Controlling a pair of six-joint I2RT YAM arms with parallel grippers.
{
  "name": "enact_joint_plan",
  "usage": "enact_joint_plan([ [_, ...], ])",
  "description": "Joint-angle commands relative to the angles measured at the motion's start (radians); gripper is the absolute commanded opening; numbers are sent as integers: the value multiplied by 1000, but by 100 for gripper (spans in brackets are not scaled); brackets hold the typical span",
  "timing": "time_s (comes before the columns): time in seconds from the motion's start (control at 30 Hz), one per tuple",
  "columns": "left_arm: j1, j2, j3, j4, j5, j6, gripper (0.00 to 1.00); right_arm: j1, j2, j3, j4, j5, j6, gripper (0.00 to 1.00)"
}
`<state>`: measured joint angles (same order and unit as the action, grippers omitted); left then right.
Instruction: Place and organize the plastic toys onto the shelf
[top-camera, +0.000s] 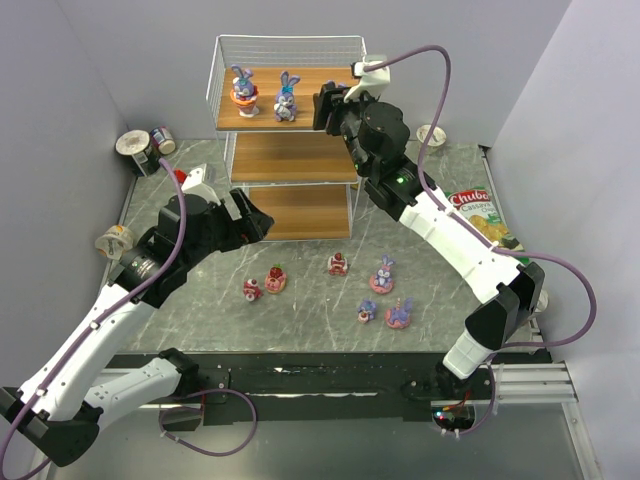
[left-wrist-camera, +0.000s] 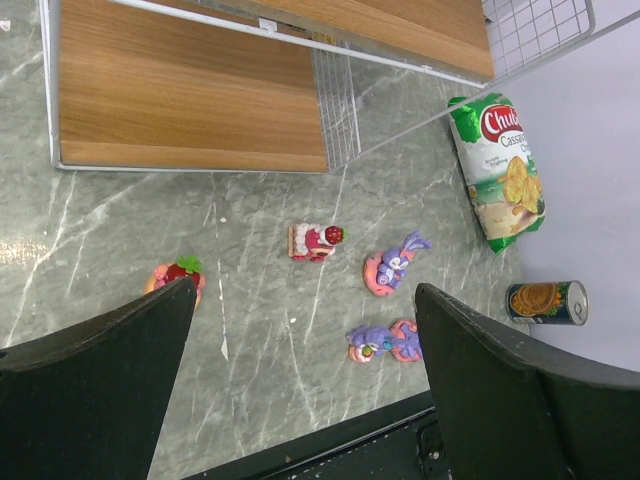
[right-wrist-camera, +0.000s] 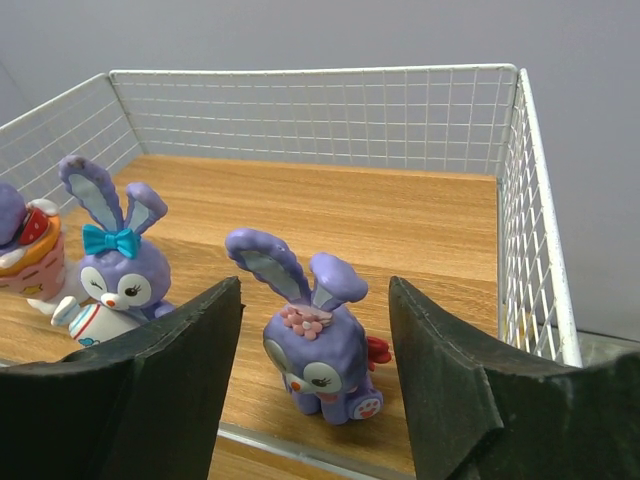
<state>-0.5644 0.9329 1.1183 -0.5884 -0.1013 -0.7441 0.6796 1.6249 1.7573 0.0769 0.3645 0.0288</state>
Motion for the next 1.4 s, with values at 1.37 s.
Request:
enact_joint_plan([
  [1.37,8,-49,-73,-77,-51,-113,96,-5,-565,-358,-364,-171,272,92],
])
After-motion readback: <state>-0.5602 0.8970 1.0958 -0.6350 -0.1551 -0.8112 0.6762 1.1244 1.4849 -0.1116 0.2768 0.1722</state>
